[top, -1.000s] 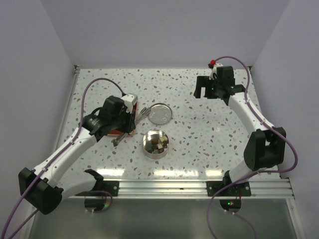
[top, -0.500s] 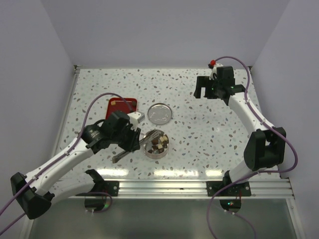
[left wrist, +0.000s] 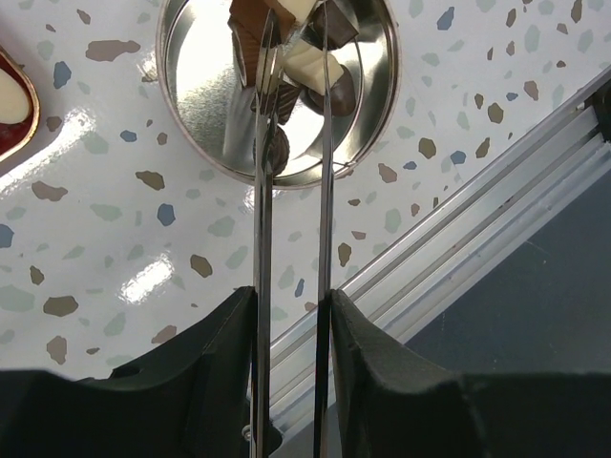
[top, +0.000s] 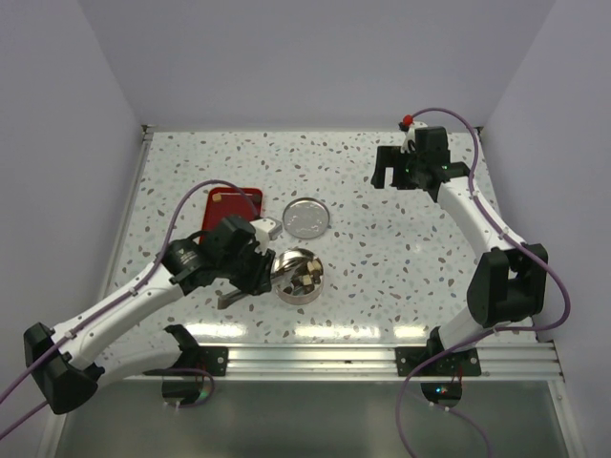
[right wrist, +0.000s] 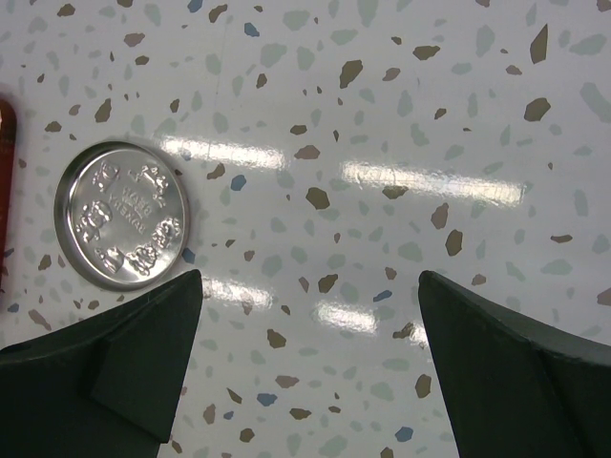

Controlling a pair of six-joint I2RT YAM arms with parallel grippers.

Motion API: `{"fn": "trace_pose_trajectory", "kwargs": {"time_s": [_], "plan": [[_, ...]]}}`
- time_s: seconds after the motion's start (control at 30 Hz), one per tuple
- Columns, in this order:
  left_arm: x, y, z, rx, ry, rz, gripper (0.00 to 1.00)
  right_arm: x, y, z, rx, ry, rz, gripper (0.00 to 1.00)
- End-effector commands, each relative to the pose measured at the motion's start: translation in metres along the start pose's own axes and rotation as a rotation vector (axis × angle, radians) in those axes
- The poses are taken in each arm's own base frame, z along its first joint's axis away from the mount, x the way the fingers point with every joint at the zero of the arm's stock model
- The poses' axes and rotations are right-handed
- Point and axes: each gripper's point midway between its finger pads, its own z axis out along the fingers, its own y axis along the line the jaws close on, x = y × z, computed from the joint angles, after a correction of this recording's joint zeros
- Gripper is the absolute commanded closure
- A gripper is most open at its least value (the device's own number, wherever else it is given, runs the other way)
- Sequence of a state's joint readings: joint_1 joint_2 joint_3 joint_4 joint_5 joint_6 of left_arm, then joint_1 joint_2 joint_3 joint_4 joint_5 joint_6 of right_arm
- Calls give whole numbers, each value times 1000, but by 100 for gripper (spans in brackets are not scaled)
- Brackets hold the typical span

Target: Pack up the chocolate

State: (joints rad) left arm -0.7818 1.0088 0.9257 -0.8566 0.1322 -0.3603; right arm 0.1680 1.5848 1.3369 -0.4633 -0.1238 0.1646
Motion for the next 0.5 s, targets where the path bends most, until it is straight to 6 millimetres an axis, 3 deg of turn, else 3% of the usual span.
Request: {"fn": "trace_pose_trajectory", "kwargs": {"time_s": [0.0,0.1,0.2,0.33,0.47], "plan": [[-8,-4,-4,3,-25,-8,59,-5,2,-4,-8,-9,3,1],[-12,-5,-7,0,-40,-5,59,-5,2,-3,-8,-9,4,1],[-28,-7,-21,-15,-90,1,59,-6,1,-4,-5,-11,1,1],[-37,3,-34,-89,-117,12,59,-9,2,-6,-4,-14,-4,1],[-38,19,-35,-179,-111,13,59,-13,3,-10,-7,-29,-6,1]]}}
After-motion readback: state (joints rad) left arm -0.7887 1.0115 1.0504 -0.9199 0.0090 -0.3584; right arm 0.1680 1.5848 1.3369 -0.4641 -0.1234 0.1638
